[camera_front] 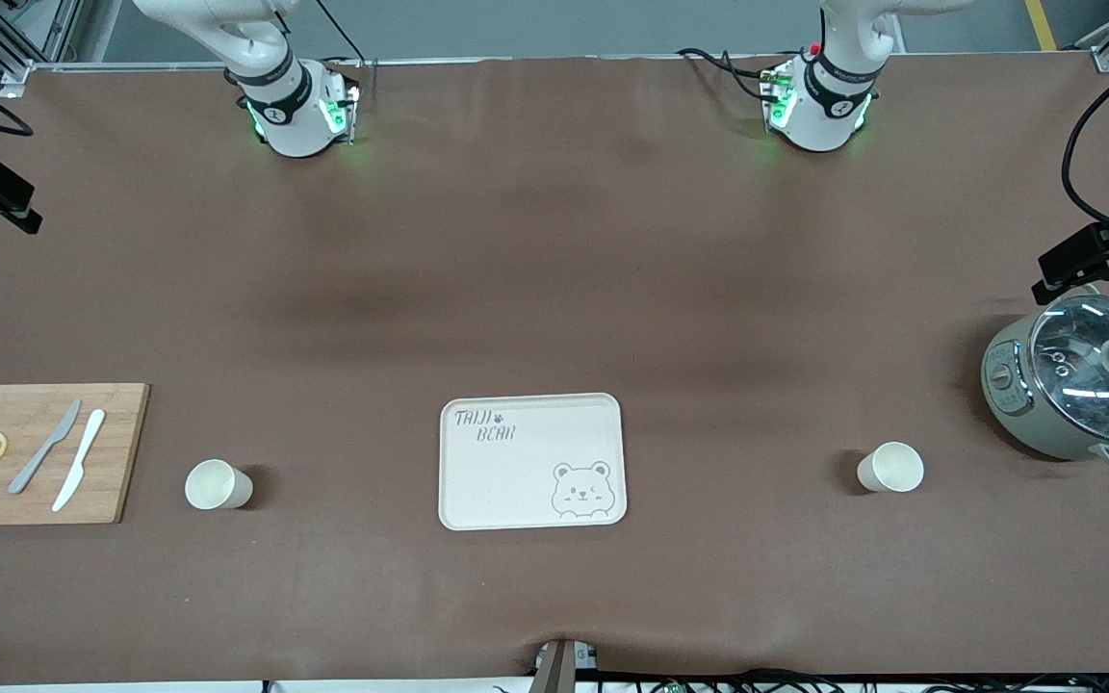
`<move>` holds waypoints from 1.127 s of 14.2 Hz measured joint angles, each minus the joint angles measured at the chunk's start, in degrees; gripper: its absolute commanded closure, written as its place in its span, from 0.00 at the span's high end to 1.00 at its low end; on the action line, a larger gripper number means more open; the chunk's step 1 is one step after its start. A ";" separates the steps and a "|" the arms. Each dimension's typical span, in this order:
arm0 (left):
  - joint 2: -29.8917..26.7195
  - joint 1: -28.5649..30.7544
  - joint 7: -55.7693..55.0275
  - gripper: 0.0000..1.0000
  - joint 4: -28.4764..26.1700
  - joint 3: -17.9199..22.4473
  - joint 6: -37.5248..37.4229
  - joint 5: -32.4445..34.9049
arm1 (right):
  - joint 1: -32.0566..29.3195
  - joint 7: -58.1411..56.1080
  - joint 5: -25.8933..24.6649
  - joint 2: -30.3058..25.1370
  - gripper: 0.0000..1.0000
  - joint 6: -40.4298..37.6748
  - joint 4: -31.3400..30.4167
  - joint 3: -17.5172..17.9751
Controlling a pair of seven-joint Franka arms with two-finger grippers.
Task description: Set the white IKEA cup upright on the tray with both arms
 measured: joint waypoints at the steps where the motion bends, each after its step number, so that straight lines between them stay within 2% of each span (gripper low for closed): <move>1: 0.00 0.00 0.00 1.00 0.00 0.00 0.00 0.00 | 0.00 0.00 0.00 0.02 1.00 0.18 0.00 0.01; 16: 0.37 2.48 0.06 1.00 -0.48 0.63 0.00 0.08 | 0.04 0.00 -0.01 0.53 1.00 0.93 0.02 0.12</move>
